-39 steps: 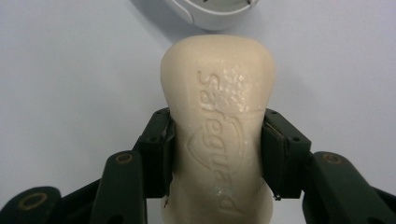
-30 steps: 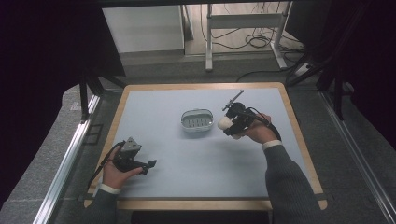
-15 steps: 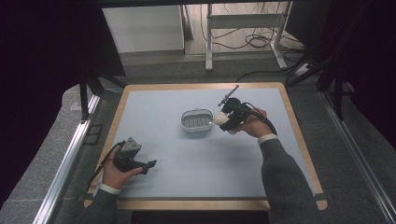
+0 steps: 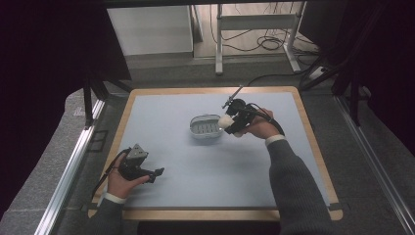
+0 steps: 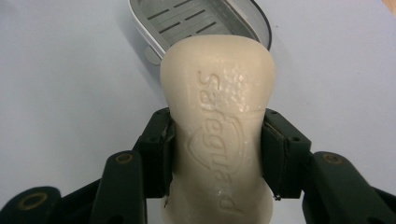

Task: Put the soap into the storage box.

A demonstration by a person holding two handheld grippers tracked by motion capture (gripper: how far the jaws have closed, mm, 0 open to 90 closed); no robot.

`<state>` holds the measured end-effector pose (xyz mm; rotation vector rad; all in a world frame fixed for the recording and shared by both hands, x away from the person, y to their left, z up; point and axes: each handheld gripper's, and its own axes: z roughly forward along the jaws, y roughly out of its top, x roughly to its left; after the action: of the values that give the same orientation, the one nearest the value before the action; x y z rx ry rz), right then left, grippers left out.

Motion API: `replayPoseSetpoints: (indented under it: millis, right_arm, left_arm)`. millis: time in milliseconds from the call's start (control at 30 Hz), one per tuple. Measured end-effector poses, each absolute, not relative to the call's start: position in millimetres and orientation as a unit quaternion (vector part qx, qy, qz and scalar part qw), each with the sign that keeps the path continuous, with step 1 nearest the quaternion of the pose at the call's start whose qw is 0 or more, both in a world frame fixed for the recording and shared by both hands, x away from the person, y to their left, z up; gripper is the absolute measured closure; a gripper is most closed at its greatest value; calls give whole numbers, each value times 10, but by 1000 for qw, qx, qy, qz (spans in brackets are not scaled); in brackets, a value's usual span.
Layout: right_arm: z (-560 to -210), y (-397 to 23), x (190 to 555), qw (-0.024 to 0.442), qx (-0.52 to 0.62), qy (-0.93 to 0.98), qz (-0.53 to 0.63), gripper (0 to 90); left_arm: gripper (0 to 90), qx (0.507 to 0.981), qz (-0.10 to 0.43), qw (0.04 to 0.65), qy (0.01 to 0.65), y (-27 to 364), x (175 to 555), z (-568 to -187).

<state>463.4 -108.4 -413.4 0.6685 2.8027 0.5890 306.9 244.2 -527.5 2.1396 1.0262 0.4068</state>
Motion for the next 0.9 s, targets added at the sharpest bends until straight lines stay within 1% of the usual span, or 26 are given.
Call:
replayPoseSetpoints:
  millis: [233,900]
  right_arm:
    - [-4167,-986,4714,104,220,950,195,496]
    - [-4215,-799,4870,93,199,956,197,496]
  left_arm:
    - [90,830,159,359,397,2448,3067,-5268]
    - [90,831,157,357,395,2442,3071,-5273]
